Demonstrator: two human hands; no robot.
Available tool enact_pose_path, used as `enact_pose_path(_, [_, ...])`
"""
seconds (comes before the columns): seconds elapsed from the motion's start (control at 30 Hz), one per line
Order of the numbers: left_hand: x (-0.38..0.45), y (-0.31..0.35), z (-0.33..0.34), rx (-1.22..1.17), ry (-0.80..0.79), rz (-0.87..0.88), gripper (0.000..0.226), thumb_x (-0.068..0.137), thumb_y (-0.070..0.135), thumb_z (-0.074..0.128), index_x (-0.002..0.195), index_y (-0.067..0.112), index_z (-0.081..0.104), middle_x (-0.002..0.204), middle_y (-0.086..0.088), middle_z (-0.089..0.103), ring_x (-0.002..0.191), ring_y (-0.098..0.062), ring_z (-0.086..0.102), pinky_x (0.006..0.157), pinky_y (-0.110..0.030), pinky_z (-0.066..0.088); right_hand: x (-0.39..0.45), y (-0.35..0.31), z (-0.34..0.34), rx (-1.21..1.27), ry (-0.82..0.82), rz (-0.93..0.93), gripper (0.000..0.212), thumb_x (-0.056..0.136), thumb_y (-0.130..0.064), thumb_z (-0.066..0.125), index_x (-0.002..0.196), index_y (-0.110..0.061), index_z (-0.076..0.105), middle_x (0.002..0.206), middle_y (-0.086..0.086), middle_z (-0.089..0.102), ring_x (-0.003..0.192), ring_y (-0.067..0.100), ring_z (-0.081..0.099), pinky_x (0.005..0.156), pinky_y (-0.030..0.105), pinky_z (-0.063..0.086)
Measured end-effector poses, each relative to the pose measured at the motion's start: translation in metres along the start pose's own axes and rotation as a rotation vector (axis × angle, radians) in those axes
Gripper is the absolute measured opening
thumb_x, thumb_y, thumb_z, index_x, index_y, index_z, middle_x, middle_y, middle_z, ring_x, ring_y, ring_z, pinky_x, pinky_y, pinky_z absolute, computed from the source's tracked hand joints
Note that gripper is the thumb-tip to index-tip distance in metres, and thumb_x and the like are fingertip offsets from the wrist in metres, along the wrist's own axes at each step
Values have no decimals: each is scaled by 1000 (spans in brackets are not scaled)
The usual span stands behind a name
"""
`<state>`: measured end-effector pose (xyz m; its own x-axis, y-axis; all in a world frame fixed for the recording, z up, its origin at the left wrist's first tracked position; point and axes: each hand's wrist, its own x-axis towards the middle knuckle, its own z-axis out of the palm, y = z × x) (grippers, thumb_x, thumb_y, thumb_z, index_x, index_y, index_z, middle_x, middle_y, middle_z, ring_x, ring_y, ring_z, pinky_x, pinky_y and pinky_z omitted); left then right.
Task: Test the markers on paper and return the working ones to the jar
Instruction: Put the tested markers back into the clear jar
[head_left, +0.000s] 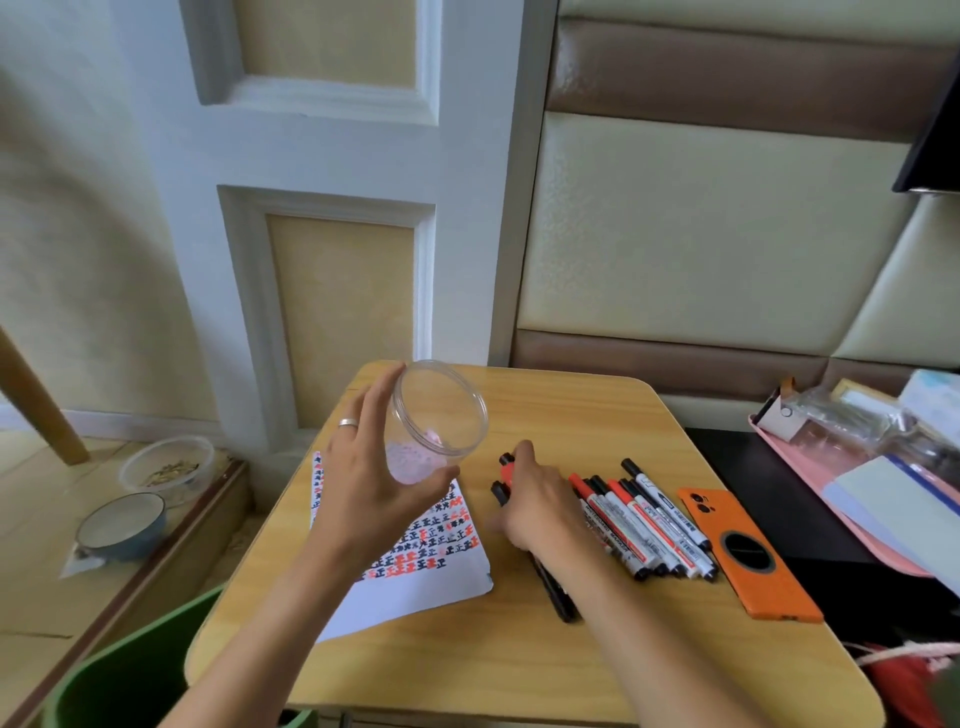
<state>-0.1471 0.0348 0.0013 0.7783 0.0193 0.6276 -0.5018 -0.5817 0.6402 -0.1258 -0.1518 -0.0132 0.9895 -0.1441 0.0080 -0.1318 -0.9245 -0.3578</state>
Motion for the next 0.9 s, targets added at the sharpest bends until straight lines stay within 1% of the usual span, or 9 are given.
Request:
enact_pose_path(0.1, [3, -2, -4, 45, -4, -18, 109, 68, 38, 92, 154, 48, 25, 148, 13, 33, 121, -5, 34, 108, -45, 36, -1, -5, -23, 248, 46, 10, 67, 81, -24, 81, 131, -20, 37, 103, 3, 57, 85, 25, 61, 52, 30, 44])
enact_pose_path(0.23, [10, -4, -5, 194, 14, 56, 111, 66, 45, 91, 156, 46, 27, 144, 6, 35, 129, -13, 33, 107, -40, 24, -4, -15, -73, 680, 263, -49, 47, 78, -22, 79, 112, -25, 47, 94, 1, 60, 78, 21, 62, 61, 42, 59])
enact_pose_path(0.27, [10, -4, -3, 237, 5, 94, 111, 65, 48, 91, 157, 44, 27, 144, 4, 37, 131, -15, 34, 108, -41, 24, -5, -18, -84, 787, 337, -73, 43, 78, -21, 78, 108, -25, 48, 92, -1, 60, 76, 19, 62, 61, 40, 58])
enact_pose_path(0.43, [6, -3, 11, 439, -83, 252, 116, 61, 49, 89, 159, 37, 28, 142, -5, 44, 130, -25, 42, 108, -40, 19, -6, -30, -102, 1236, 564, -193, 39, 84, -8, 71, 116, -20, 52, 84, -7, 57, 61, -2, 55, 54, 13, 47])
enact_pose_path(0.5, [3, -2, 17, 461, -114, 286, 117, 60, 53, 87, 159, 35, 28, 140, -3, 44, 127, -25, 43, 107, -40, 21, -4, -34, -93, 1324, 618, -173, 42, 86, -6, 70, 121, -19, 51, 92, -5, 59, 66, -3, 59, 56, 12, 48])
enact_pose_path(0.57, [0, 0, 22, 424, -132, 286, 116, 60, 55, 85, 159, 34, 27, 138, -1, 44, 125, -23, 43, 105, -37, 21, -1, -36, -80, 1402, 647, -127, 45, 86, -7, 70, 125, -21, 50, 100, -1, 62, 74, 2, 65, 63, 18, 53])
enact_pose_path(0.67, [0, 4, 26, 344, -119, 266, 114, 62, 57, 79, 159, 35, 26, 139, 1, 44, 125, -20, 42, 104, -31, 19, 2, -40, -60, 1471, 642, -64, 48, 88, -8, 69, 128, -25, 49, 113, 3, 63, 89, 14, 69, 76, 32, 59])
enact_pose_path(0.8, [2, 4, 29, 251, -46, 246, 105, 66, 58, 80, 156, 36, 31, 141, 3, 44, 128, -18, 43, 99, -29, 23, 7, -45, -51, 1488, 544, -163, 45, 91, -7, 68, 129, -23, 50, 107, 1, 64, 83, 5, 68, 71, 19, 55])
enact_pose_path(0.9, [6, 3, 27, 95, 63, 142, 99, 68, 55, 83, 153, 35, 37, 135, 7, 47, 126, -14, 47, 98, -34, 36, 10, -46, -54, 1424, 350, -265, 45, 85, -12, 75, 124, -23, 55, 100, -3, 65, 86, 7, 68, 76, 25, 55])
